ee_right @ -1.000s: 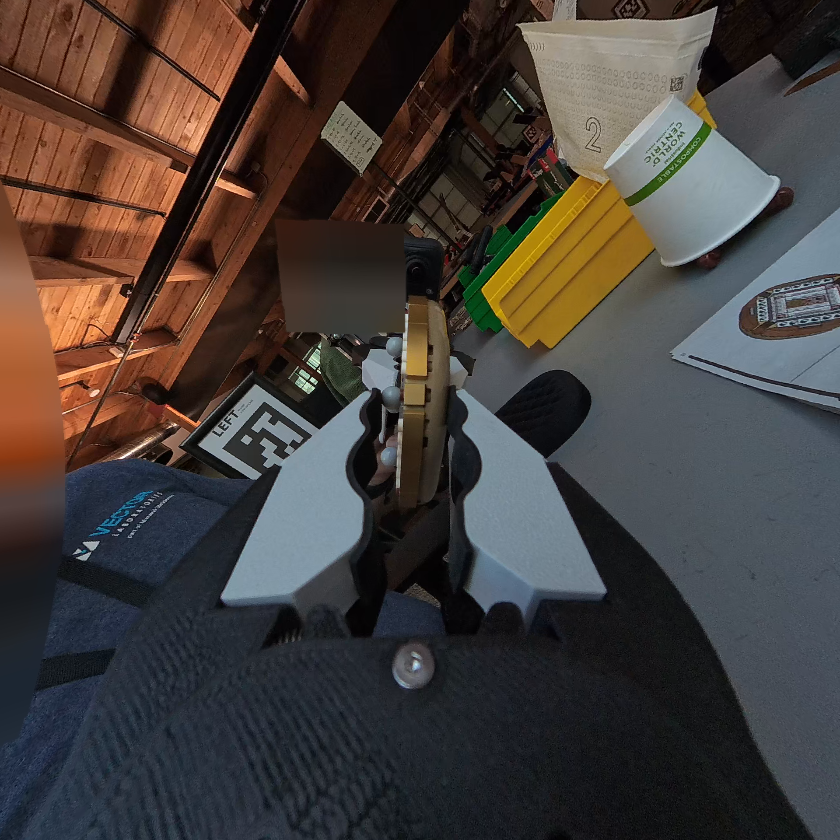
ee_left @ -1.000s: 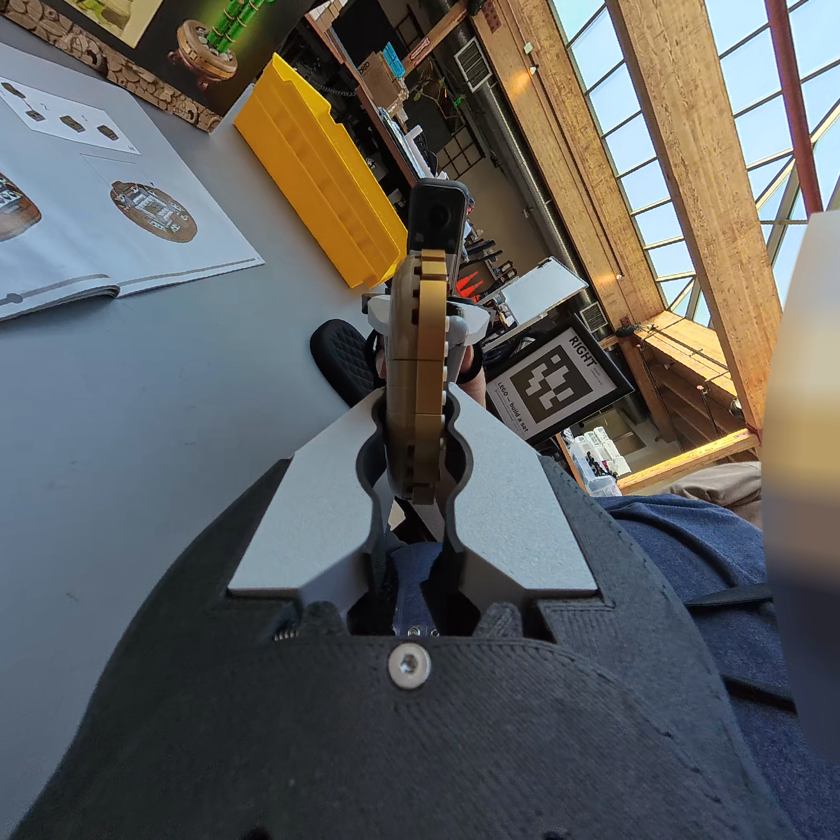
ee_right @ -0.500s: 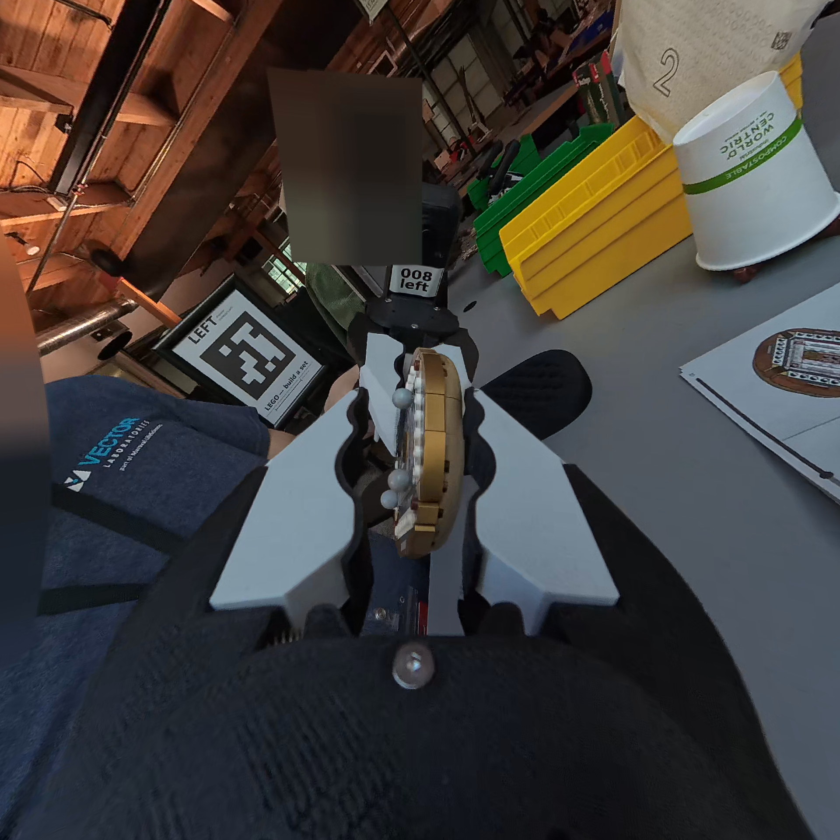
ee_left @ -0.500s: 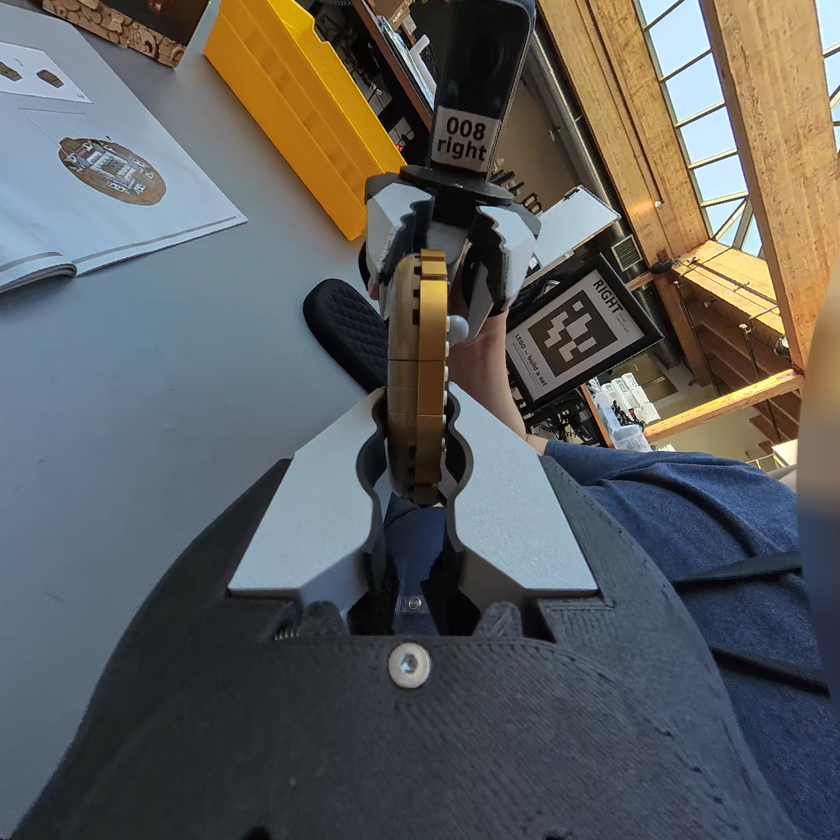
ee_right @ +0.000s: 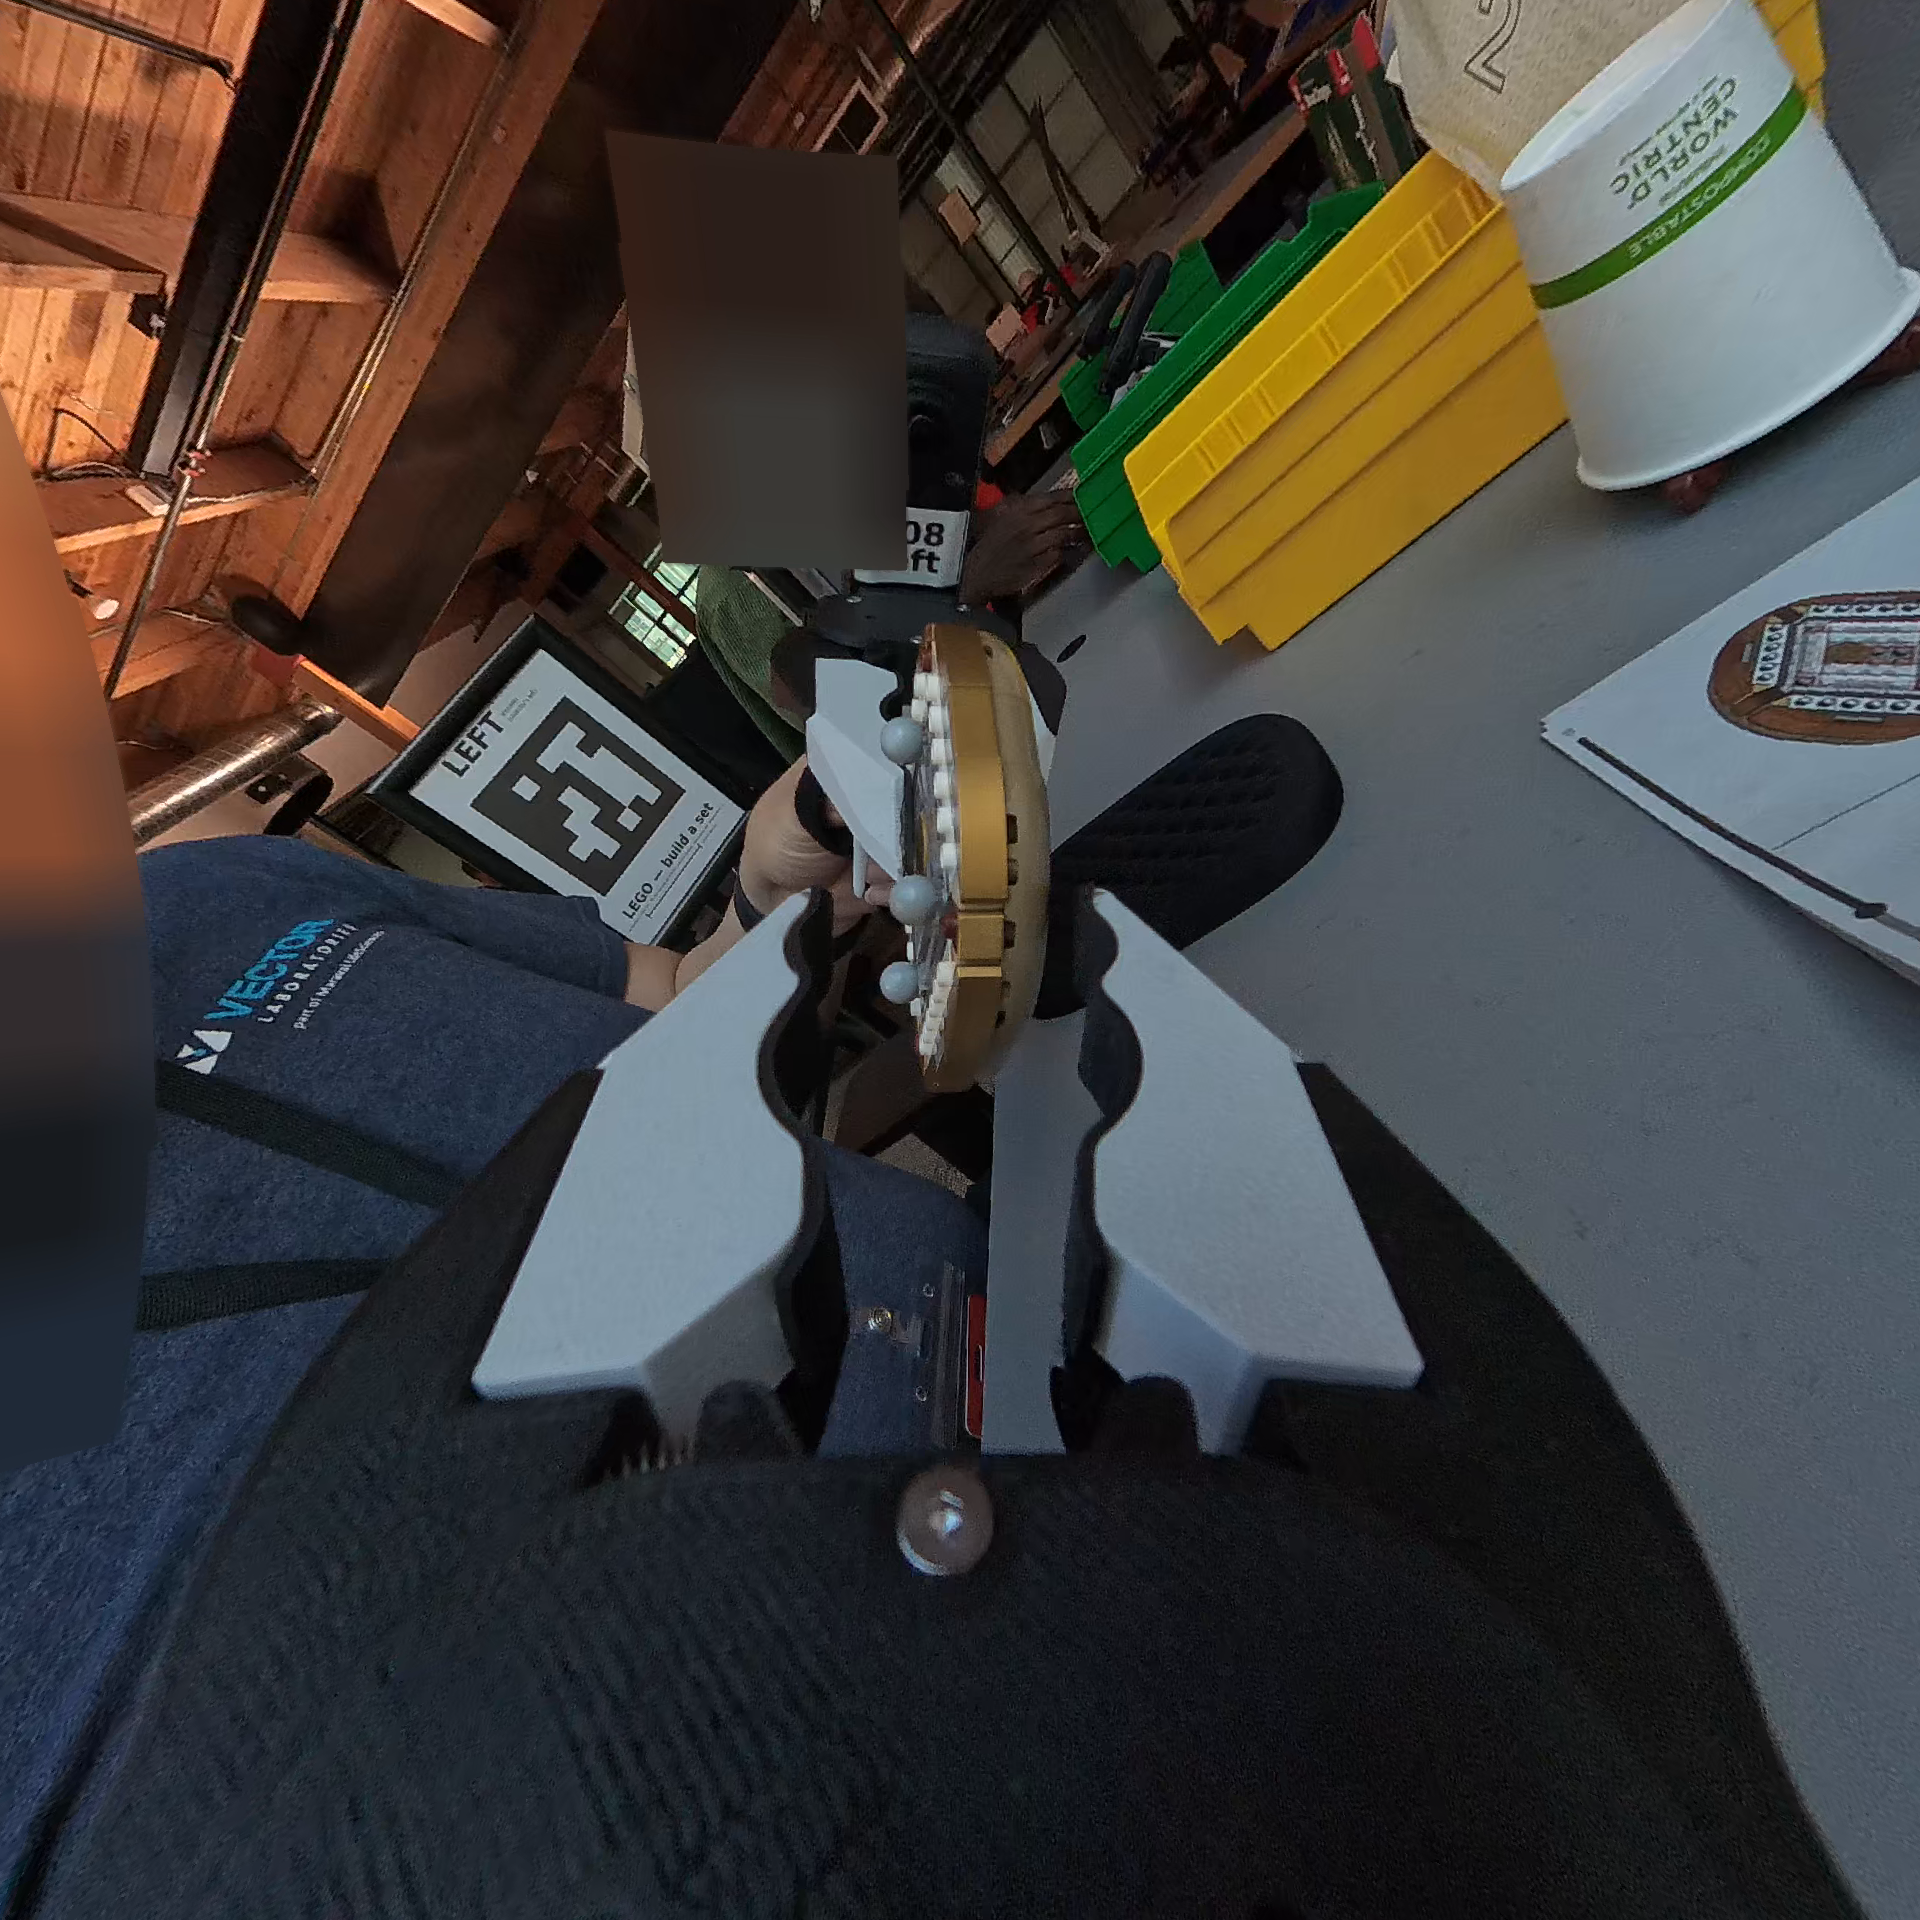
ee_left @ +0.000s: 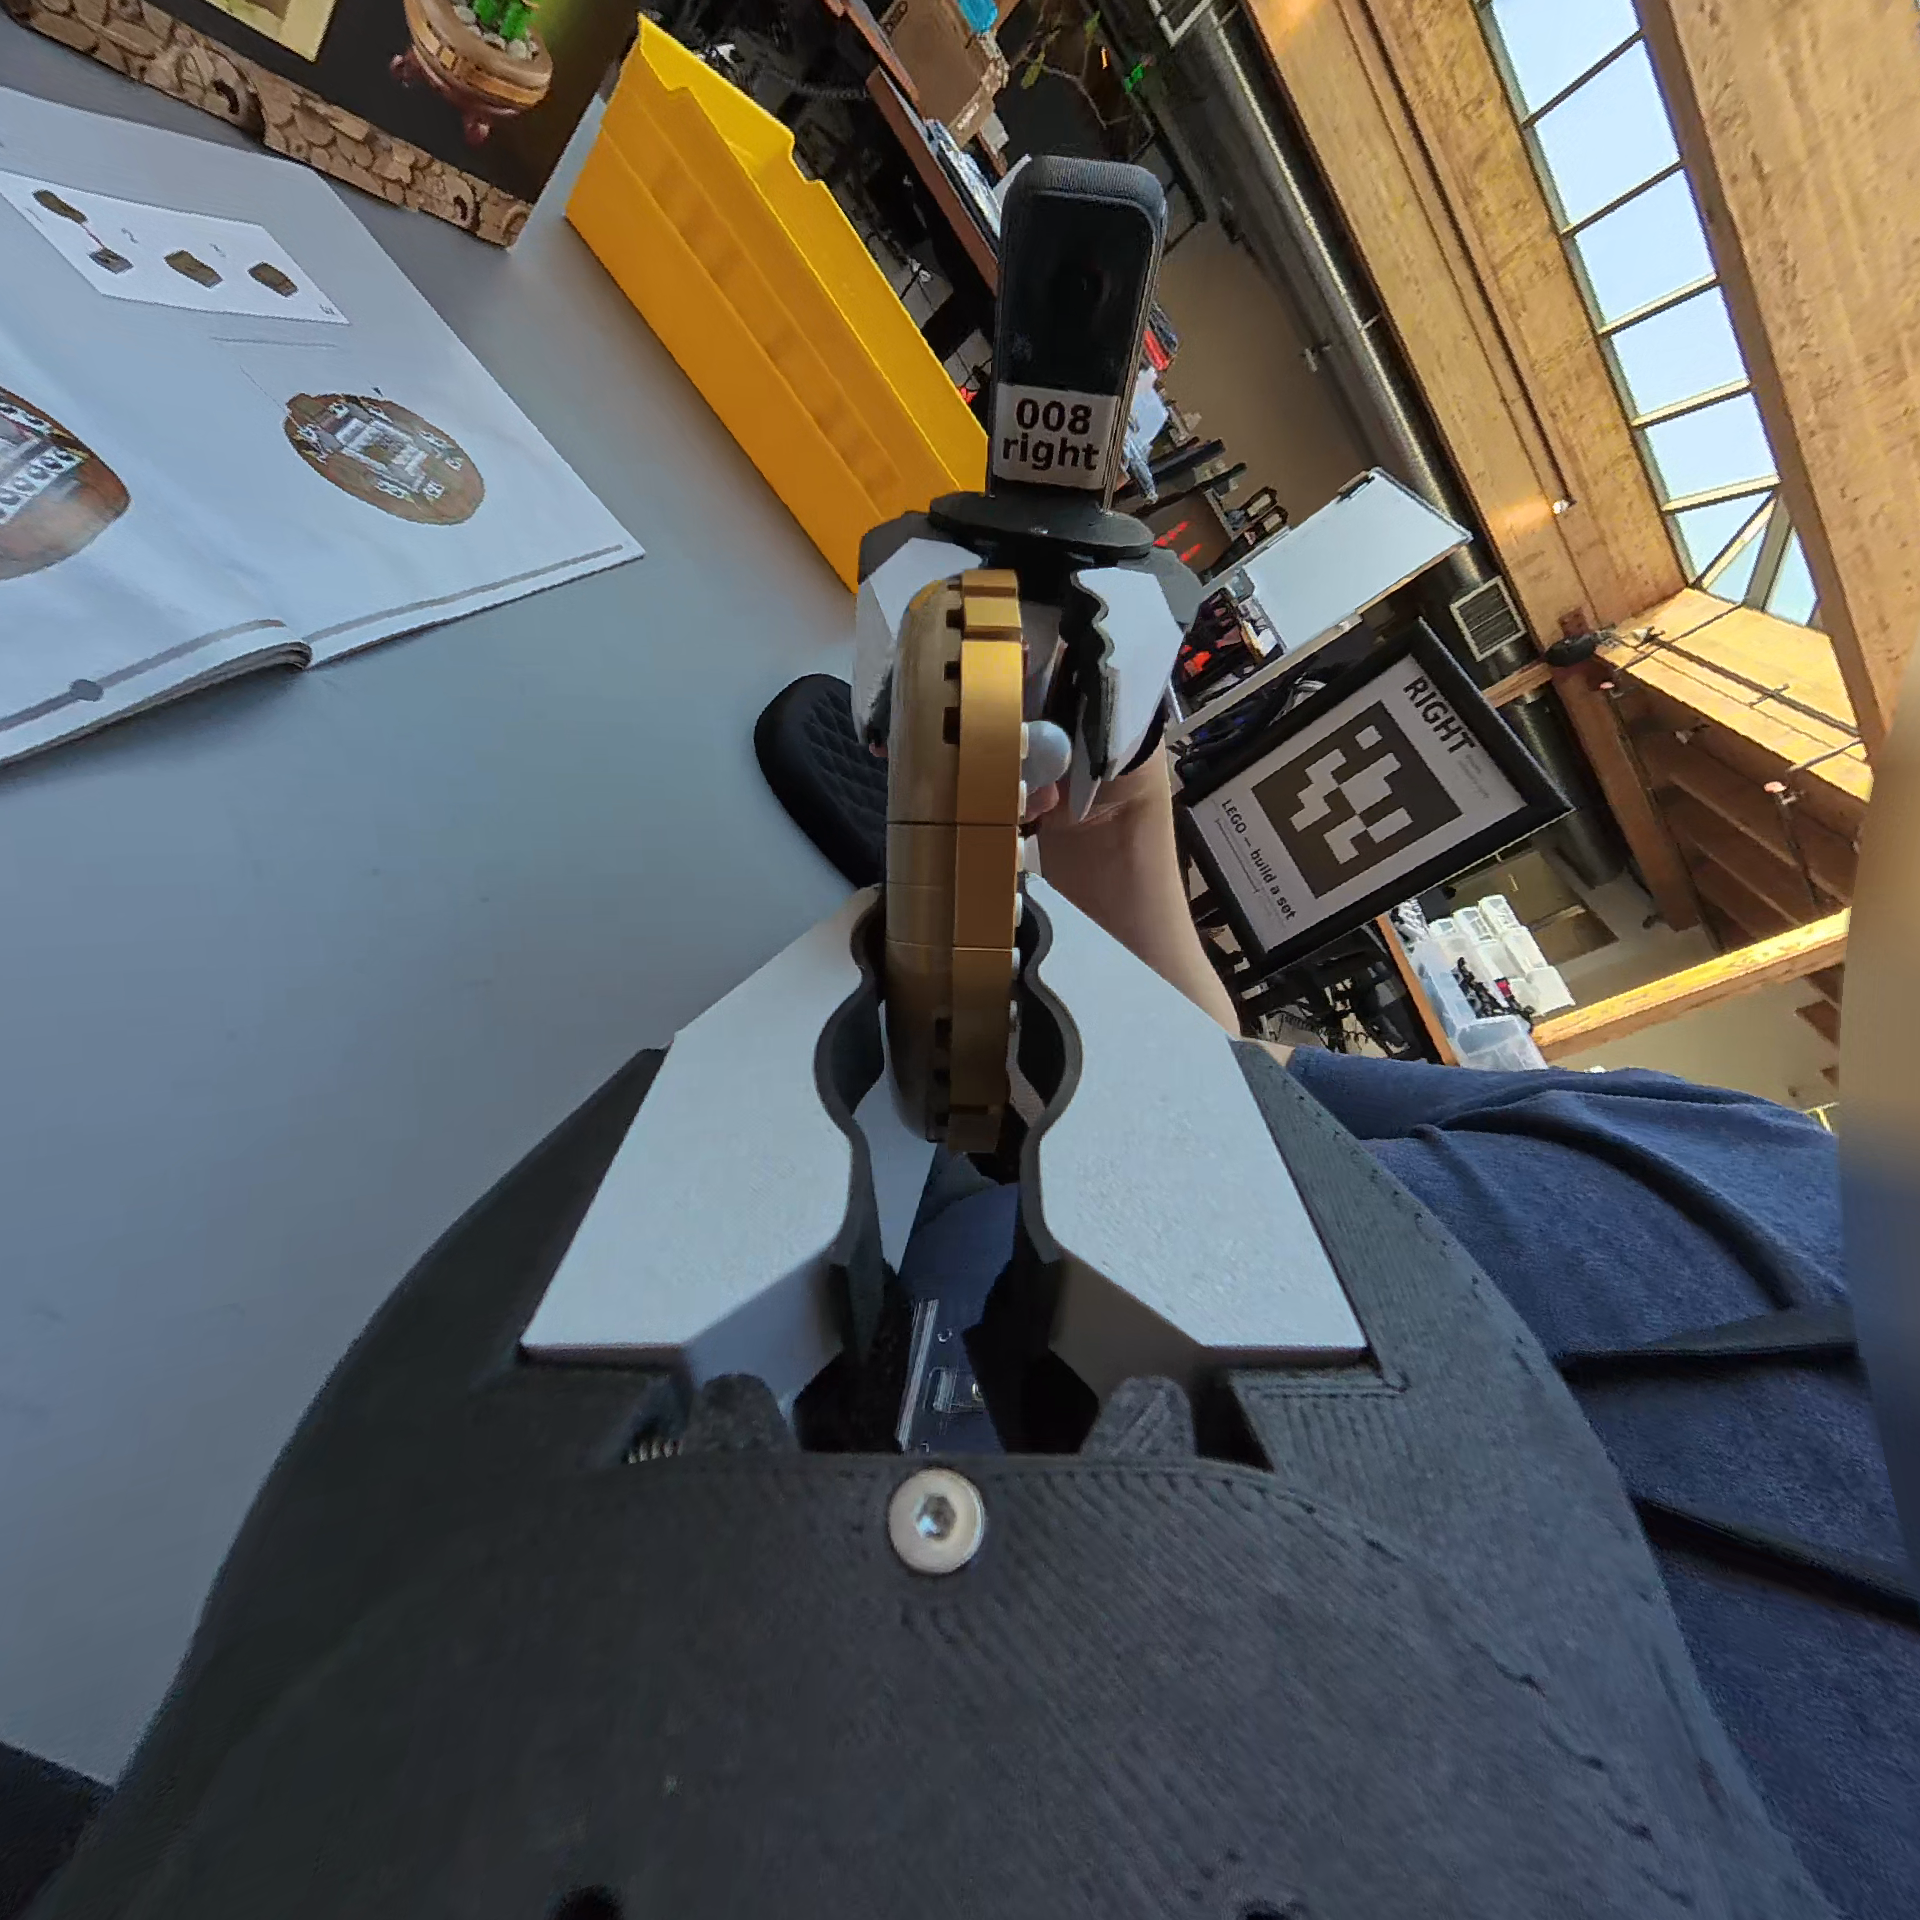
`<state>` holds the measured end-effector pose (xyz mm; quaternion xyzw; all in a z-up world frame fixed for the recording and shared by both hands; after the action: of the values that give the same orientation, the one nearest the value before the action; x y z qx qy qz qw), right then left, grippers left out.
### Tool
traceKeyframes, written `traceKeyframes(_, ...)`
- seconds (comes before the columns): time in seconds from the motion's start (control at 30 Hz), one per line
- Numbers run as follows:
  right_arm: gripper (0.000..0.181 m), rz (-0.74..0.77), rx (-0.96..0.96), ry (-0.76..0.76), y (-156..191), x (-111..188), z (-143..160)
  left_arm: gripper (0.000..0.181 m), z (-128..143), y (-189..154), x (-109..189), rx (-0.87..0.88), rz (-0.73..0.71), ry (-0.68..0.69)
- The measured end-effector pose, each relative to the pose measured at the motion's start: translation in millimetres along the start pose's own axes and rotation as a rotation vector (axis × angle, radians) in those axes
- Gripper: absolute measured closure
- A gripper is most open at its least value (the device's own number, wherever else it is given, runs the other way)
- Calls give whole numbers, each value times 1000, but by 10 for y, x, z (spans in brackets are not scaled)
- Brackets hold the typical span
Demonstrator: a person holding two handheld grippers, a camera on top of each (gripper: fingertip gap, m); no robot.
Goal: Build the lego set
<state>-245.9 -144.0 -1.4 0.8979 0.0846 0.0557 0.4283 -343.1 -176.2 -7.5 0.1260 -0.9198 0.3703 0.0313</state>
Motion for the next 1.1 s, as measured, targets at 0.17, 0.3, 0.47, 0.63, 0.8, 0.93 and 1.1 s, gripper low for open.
traceKeyframes(0.17,152,-1,-12,24,-10,-72,49,162,-30,-23,-20,-5,6,-7)
traceKeyframes(0.3,150,-22,-22,-6,1,-75,19,162,-38,-27,-13,-9,0,-6)
traceKeyframes(0.47,152,-26,-16,-26,-6,-69,3,162,-43,-24,-22,-3,8,-11)
traceKeyframes(0.63,152,-42,-33,-35,-8,-64,0,162,-42,-27,-26,-5,9,-10)
traceKeyframes(0.8,153,-49,-33,-46,-17,-71,9,162,-39,-29,-21,-5,8,-10)
traceKeyframes(0.93,153,-60,-41,-54,-23,-69,23,162,-26,-31,-24,-7,5,-3)
traceKeyframes(1.1,153,-49,-24,-69,-14,-70,-2,162,-23,-29,-33,-6,5,-8)
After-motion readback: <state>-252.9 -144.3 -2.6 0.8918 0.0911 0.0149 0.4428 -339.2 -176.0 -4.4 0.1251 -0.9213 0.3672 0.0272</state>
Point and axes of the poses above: each gripper's, where its closed fingertips meet, x back along the fingers, z out of its underside, y = z × x across the jaws, the point moved 4 cm from there along x, back along the fingers, and after that the axes turned 7 degrees about -x, right-handed, at the moved point
